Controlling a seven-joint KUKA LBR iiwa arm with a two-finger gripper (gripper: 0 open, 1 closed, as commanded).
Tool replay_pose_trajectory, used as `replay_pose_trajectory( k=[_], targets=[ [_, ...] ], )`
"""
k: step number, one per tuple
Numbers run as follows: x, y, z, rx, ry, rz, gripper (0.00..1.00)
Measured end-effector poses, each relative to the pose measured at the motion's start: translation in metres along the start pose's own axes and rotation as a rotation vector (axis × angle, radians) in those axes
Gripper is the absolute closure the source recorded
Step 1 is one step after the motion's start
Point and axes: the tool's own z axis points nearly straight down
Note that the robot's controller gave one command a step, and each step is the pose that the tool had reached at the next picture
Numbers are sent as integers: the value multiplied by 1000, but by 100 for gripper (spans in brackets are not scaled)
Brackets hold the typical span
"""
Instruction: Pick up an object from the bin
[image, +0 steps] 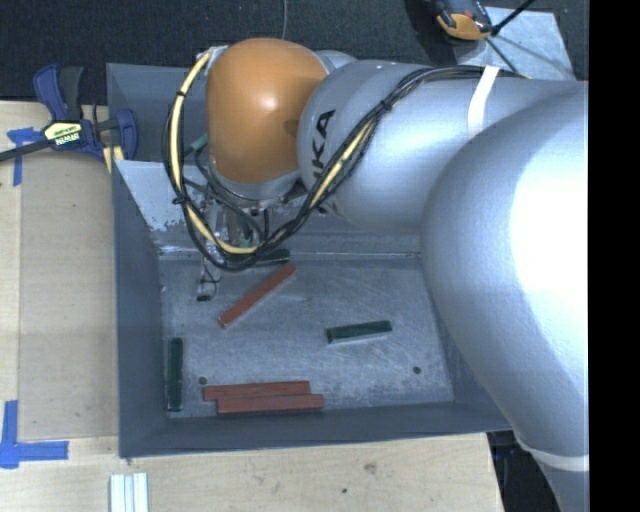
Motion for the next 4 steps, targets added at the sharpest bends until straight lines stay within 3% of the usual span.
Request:
replay_pose_trajectory(
  k=[1,2,3,4],
  targets=[
    [0,0,0,0,0,0,0],
    [4,-10,52,-2,-5,59,0],
    [15,-60,75,1,4,85,0],
    [9,-83,85,4,-2,28,0]
  ],
)
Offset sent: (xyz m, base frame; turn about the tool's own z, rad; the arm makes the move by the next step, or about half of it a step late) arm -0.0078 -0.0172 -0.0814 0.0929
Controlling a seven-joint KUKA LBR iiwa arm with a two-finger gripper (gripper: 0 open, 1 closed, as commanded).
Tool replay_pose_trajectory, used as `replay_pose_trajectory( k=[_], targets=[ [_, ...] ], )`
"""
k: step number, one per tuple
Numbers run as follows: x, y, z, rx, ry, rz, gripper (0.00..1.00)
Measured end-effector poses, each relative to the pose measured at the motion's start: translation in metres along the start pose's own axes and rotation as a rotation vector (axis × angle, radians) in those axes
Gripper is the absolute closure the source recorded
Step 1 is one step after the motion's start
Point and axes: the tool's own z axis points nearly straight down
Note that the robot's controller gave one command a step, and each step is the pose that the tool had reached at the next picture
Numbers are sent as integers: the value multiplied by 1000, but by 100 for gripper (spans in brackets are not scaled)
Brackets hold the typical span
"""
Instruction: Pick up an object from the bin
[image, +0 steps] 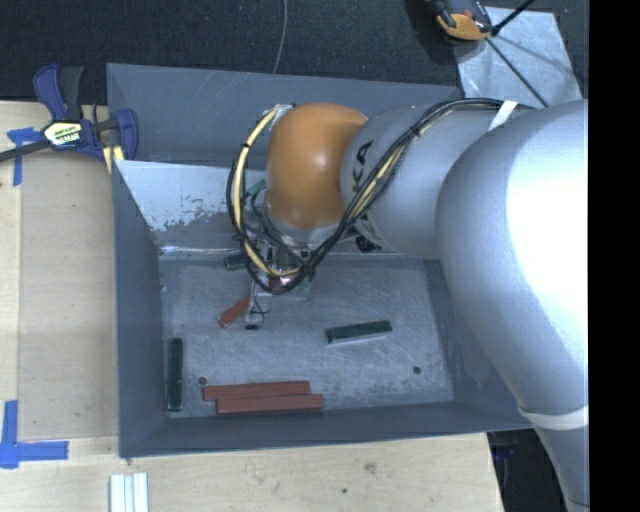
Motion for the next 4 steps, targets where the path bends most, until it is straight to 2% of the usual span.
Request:
replay_pose_trajectory(
  k=[1,2,3,4],
  targets=[
    [42,-12,16,-4,-1,-212,100],
    [42,-12,16,-4,-1,-212,100],
    [40,-46,-176,-3,-9,-202,100],
    [41,-45,-171,-4,0,-202,0]
  ],
)
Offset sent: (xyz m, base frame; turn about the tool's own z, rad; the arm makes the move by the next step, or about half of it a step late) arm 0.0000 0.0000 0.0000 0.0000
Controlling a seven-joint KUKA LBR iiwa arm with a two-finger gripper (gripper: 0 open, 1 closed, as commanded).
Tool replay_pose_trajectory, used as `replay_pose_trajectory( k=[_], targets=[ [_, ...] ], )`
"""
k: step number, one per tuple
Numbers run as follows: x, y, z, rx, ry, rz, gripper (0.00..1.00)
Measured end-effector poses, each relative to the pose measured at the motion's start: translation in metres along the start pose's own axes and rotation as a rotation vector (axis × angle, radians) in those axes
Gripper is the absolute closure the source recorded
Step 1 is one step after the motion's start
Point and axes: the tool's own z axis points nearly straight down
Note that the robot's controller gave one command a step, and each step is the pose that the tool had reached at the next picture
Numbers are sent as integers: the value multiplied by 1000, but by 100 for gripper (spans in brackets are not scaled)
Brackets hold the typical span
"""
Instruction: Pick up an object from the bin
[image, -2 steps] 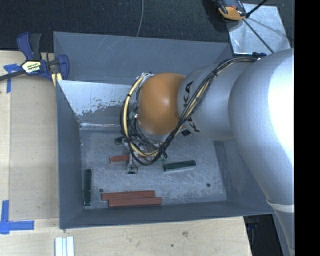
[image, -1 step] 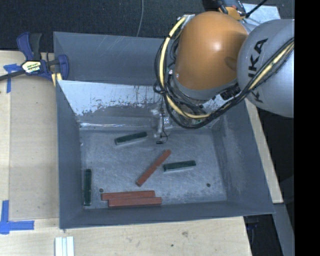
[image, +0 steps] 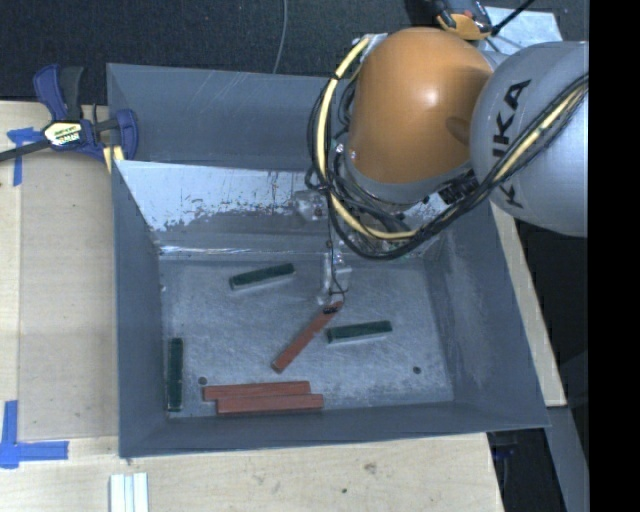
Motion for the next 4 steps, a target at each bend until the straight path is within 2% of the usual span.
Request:
replay_pose_trajectory(
  k=[1,2,3,4],
  targets=[
    [0,0,0,0,0,0,0],
    [26,-18,52,0,-5,-28,0],
    [55,-16,188,-1,-3,-308,100],
    [55,-16,188,-1,-3,-307,100]
  ],
)
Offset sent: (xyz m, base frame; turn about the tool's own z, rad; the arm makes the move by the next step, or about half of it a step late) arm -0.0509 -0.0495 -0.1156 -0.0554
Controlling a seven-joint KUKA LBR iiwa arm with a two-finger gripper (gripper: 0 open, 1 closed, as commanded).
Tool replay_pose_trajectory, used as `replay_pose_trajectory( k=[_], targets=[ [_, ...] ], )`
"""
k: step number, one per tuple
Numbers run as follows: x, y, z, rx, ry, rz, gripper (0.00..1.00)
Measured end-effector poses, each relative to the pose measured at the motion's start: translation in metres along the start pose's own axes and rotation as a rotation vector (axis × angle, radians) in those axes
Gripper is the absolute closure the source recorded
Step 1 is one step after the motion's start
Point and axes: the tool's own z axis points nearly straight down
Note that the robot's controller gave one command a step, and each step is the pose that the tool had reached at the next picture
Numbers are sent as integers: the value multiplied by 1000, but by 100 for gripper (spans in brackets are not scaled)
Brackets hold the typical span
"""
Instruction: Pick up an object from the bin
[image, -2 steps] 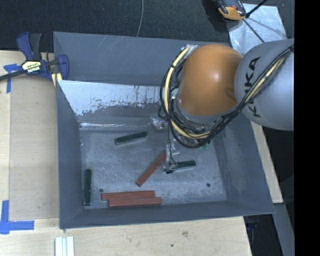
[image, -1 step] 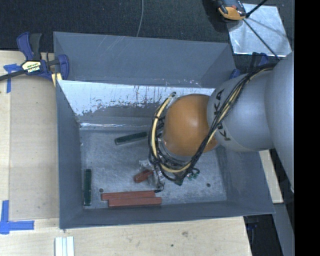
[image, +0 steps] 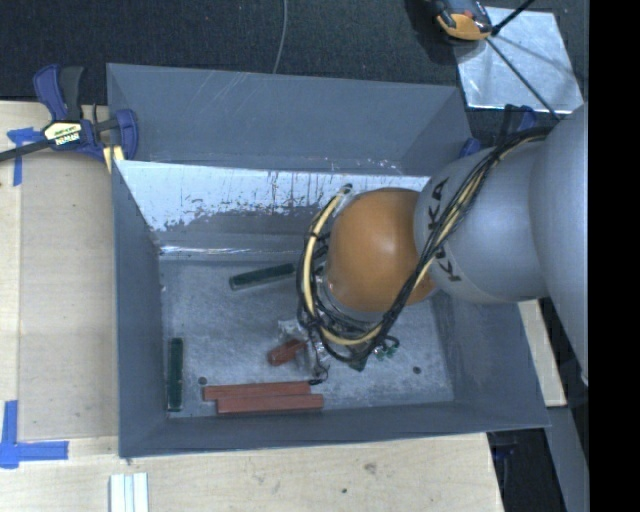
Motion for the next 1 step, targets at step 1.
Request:
replay_pose_trajectory(
  k=[1],
  targets=[
    [-5,0,-145,0,3,-146,100]
  ],
)
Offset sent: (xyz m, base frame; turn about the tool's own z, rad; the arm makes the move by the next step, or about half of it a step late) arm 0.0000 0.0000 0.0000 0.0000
